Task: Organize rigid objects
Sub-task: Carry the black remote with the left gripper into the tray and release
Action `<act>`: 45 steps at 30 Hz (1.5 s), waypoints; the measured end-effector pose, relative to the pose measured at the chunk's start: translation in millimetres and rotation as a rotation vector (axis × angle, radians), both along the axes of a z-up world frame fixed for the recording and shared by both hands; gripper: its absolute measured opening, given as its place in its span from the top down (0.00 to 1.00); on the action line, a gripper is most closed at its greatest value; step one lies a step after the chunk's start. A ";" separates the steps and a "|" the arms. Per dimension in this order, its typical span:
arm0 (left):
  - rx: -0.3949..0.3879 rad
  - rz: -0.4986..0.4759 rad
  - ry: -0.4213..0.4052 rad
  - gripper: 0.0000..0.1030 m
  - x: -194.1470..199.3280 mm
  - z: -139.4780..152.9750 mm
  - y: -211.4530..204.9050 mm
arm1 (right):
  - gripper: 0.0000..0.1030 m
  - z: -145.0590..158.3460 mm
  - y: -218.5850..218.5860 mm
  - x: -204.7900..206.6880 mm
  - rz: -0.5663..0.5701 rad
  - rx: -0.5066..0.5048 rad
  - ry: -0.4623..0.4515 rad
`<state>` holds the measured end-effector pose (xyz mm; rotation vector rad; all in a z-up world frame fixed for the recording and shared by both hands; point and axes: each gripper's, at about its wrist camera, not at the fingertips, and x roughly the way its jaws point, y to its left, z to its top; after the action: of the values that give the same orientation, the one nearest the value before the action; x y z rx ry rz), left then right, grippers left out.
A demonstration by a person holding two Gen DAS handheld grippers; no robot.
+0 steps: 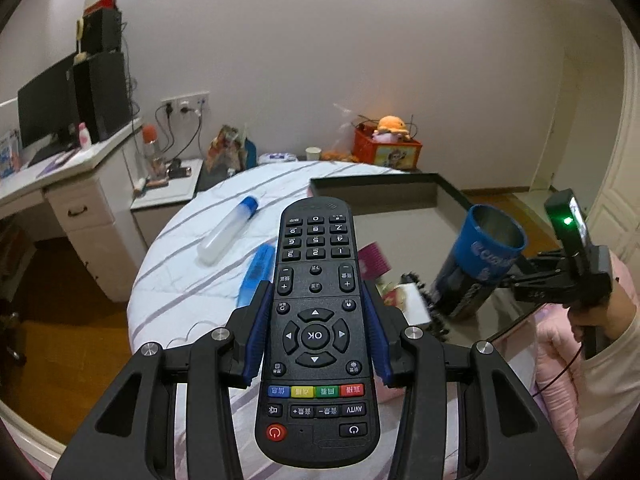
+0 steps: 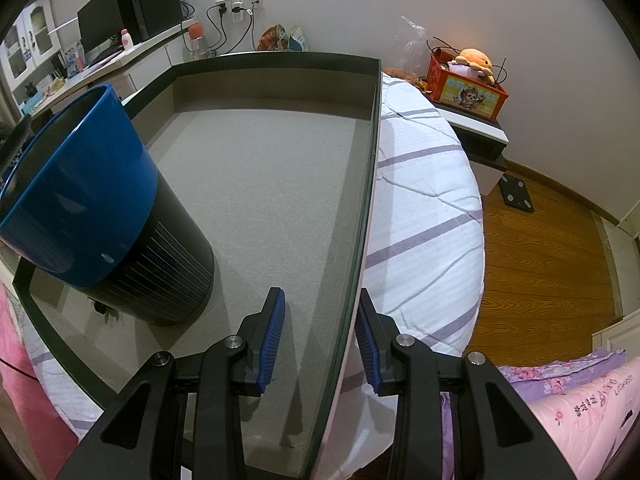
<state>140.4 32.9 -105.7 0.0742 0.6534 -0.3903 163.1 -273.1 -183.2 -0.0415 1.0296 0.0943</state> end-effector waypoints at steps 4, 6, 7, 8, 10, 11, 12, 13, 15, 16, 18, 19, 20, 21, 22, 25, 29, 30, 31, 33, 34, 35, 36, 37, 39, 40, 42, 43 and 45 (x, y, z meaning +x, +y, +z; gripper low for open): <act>0.005 -0.037 -0.004 0.58 -0.4 5.7 -14.4 | 0.64 -0.1 0.5 -0.3 0.002 0.000 0.000; 0.008 -0.051 -0.006 0.58 -0.1 7.2 -22.6 | 0.64 -0.3 -0.9 -0.1 0.004 0.003 -0.001; 0.009 -0.058 -0.003 0.58 0.3 7.4 -25.9 | 0.64 -0.5 -1.2 0.3 0.004 0.004 -0.001; 0.009 -0.064 -0.003 0.58 0.9 7.7 -30.7 | 0.64 -0.4 -1.5 0.3 0.005 0.003 -0.002; 0.013 -0.084 0.001 0.58 3.5 7.9 -40.0 | 0.64 -0.4 -1.5 0.0 0.006 0.005 -0.003; 0.017 -0.093 0.002 0.58 4.2 7.8 -45.1 | 0.64 -1.0 -2.8 0.7 0.007 0.006 -0.003; 0.021 -0.103 0.008 0.58 6.2 6.5 -51.0 | 0.64 -0.9 -2.8 0.7 0.007 0.009 -0.003; 0.025 -0.108 0.013 0.58 8.2 5.2 -55.0 | 0.64 -0.9 -3.2 0.6 0.008 0.009 -0.004; 0.038 -0.113 0.034 0.57 14.3 -1.5 -65.2 | 0.64 -0.8 -3.4 0.4 0.010 0.010 -0.005; 0.044 -0.116 0.043 0.58 16.6 -4.6 -69.4 | 0.64 -0.8 -3.9 0.1 0.010 0.010 -0.005; 0.048 -0.122 0.072 0.57 22.5 -13.0 -79.0 | 0.64 -0.7 -4.8 0.3 0.012 0.011 -0.005; 0.053 -0.125 0.079 0.57 24.3 -16.4 -83.2 | 0.64 -0.6 -5.1 0.5 0.013 0.013 -0.004; 0.059 -0.128 0.088 0.57 27.5 -19.9 -87.8 | 0.64 -0.8 -6.1 0.6 0.013 0.015 -0.004; 0.063 -0.130 0.094 0.57 29.4 -22.7 -92.1 | 0.64 -0.7 -6.2 0.7 0.014 0.015 -0.005; 0.067 -0.136 0.101 0.57 31.9 -25.6 -96.0 | 0.64 -0.8 -6.2 0.9 0.016 0.014 -0.005; 0.087 -0.141 0.122 0.57 39.0 -34.2 -107.8 | 0.64 -0.8 -6.7 1.2 0.017 0.015 -0.005; 0.102 -0.140 0.153 0.57 42.2 -46.7 -116.1 | 0.64 -1.0 -6.6 1.1 0.018 0.016 -0.006; 0.107 -0.140 0.155 0.57 41.4 -48.3 -117.2 | 0.64 -1.1 -6.6 1.2 0.019 0.015 -0.007; 0.111 -0.138 0.158 0.57 41.6 -49.8 -117.9 | 0.64 -1.3 -6.7 0.8 0.020 0.015 -0.008; 0.118 -0.133 0.161 0.57 41.5 -51.4 -118.5 | 0.64 -1.4 -6.5 0.5 0.021 0.015 -0.008; 0.118 -0.131 0.161 0.57 41.9 -51.3 -118.2 | 0.64 -1.5 -6.6 0.9 0.021 0.015 -0.007; 0.117 -0.128 0.161 0.57 41.0 -51.1 -118.3 | 0.64 -1.6 -6.7 0.9 0.021 0.015 -0.007; 0.118 -0.125 0.159 0.57 40.4 -50.7 -118.0 | 0.64 -1.7 -6.5 0.6 0.020 0.015 -0.007; 0.115 -0.124 0.156 0.57 38.8 -50.2 -117.8 | 0.64 -1.6 -6.6 0.5 0.020 0.015 -0.007; 0.098 -0.126 0.144 0.57 35.6 -46.8 -116.2 | 0.64 -1.7 -6.7 0.6 0.020 0.016 -0.007; 0.094 -0.126 0.136 0.54 33.0 -44.5 -115.2 | 0.64 -1.7 -6.7 0.6 0.019 0.017 -0.007; 0.095 -0.117 0.118 0.45 29.2 -39.9 -113.2 | 0.64 -1.5 -6.6 0.5 0.019 0.017 -0.007; 0.092 -0.118 0.112 0.39 27.5 -38.2 -112.0 | 0.64 -1.7 -6.4 0.6 0.019 0.017 -0.006; 0.092 -0.122 0.102 0.36 23.0 -34.3 -109.5 | 0.64 -2.1 -5.9 0.8 0.019 0.018 -0.005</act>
<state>163.4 -76.6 -140.0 0.1829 0.7697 -0.4839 163.9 -279.0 -185.3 -0.0352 1.0235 0.1206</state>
